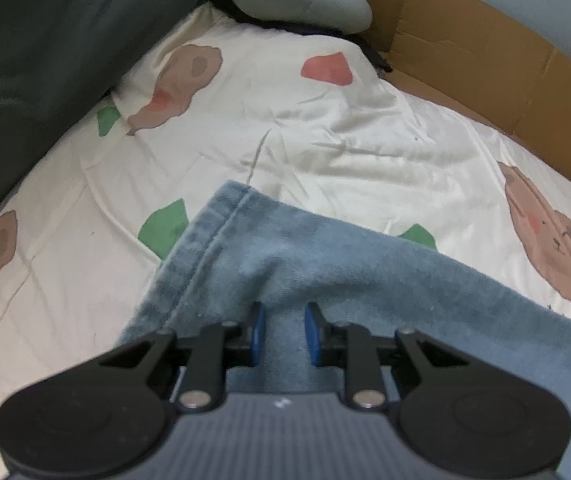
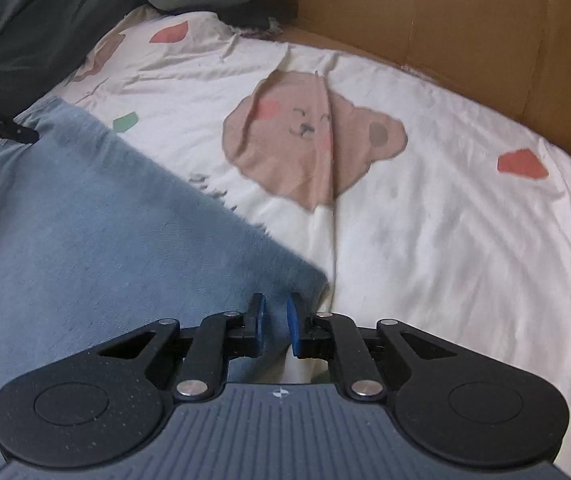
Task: Fold clothes
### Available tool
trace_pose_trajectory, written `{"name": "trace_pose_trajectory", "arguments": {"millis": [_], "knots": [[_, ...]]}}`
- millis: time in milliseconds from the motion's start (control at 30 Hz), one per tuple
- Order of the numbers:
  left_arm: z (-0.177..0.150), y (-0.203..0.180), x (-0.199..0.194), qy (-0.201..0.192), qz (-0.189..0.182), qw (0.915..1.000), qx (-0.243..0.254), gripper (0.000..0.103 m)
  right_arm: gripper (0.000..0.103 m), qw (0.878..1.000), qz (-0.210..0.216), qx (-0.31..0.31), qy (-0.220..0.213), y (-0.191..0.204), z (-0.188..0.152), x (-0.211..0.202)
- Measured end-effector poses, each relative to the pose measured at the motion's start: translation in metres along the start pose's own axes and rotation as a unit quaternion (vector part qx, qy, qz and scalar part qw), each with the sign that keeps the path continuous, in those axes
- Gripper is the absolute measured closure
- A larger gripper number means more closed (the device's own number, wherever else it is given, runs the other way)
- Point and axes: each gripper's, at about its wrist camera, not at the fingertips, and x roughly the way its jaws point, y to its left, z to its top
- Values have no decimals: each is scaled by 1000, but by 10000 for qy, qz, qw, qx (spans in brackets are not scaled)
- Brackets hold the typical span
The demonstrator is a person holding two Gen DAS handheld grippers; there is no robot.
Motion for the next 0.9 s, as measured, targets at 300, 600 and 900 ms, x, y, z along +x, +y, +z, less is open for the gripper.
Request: {"name": "trace_pose_trajectory", "arguments": {"millis": [300, 600, 900], "knots": [[-11, -11, -17, 104, 321, 9984, 461, 70, 86, 9999, 49, -145, 52, 10, -16, -13], [-25, -24, -31, 560, 227, 9958, 687, 69, 84, 9997, 84, -207, -55, 27, -31, -30], [-40, -36, -25, 715, 272, 9937, 818, 61, 75, 9987, 378, -352, 0, 36, -54, -41]]}}
